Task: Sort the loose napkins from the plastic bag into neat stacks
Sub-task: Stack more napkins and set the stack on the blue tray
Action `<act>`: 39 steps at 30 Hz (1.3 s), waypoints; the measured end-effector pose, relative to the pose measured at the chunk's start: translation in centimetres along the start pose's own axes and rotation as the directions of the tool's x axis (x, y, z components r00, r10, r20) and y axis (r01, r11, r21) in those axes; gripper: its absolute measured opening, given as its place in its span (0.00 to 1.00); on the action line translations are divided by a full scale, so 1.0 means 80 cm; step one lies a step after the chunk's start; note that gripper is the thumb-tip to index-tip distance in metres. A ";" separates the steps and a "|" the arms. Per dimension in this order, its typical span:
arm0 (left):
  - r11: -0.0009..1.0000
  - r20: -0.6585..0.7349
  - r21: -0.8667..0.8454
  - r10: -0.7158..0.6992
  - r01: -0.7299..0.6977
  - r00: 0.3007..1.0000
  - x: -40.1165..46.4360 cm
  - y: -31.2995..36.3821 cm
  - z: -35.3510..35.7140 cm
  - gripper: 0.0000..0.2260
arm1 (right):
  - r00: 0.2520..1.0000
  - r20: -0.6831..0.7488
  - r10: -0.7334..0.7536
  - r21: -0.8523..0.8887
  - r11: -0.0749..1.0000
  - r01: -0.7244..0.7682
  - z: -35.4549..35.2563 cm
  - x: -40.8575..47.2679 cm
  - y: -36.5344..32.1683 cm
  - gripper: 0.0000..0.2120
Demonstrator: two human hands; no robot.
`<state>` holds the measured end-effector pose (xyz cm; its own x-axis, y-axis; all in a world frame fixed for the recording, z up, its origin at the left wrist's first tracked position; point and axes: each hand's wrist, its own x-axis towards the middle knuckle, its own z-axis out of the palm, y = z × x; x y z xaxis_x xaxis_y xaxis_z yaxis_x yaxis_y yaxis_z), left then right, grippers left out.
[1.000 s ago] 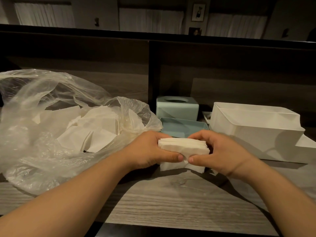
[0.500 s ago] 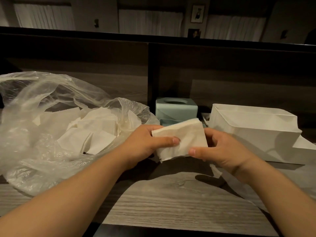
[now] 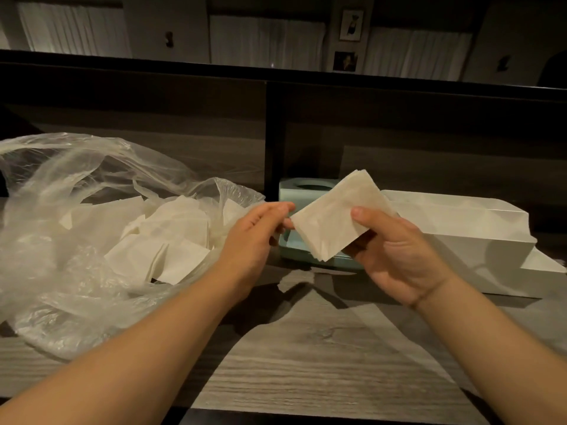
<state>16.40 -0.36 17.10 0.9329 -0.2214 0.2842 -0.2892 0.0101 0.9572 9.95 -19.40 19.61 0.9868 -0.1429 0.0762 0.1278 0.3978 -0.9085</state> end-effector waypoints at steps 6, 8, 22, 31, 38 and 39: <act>0.991 0.039 0.104 -0.083 0.078 0.996 0.010 -0.014 0.000 0.09 | 0.993 -0.070 0.093 0.001 0.996 -0.093 0.027 0.040 -0.004 0.15; 0.984 0.057 0.143 -0.112 0.103 0.992 0.009 -0.012 0.003 0.11 | 0.984 -0.117 0.137 -0.027 0.990 -0.141 0.032 0.061 -0.001 0.17; 0.721 0.085 0.691 -0.021 -0.044 0.996 0.005 -0.032 -0.003 0.09 | 0.961 -0.276 0.014 -0.494 0.856 -0.154 0.015 0.104 0.024 0.14; 0.751 0.014 0.659 0.024 -0.027 1.000 -0.001 -0.028 -0.004 0.19 | 0.959 -0.277 0.057 -0.759 0.599 -0.254 0.019 0.109 0.041 0.18; 0.790 0.017 0.612 0.015 -0.023 1.000 -0.002 -0.030 -0.003 0.22 | 0.978 -0.154 -0.143 -0.985 0.102 -0.141 0.021 0.100 0.028 0.20; 0.791 0.017 0.612 0.018 -0.025 1.000 -0.002 -0.031 -0.003 0.22 | 0.981 -0.147 -0.127 -0.988 0.074 -0.139 0.021 0.098 0.027 0.20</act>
<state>17.04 -0.13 14.73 0.9238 -0.2374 0.3006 -0.3830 -0.5832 0.7164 18.12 -18.15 18.93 0.9371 -0.3241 0.1297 -0.2255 -0.8456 -0.4839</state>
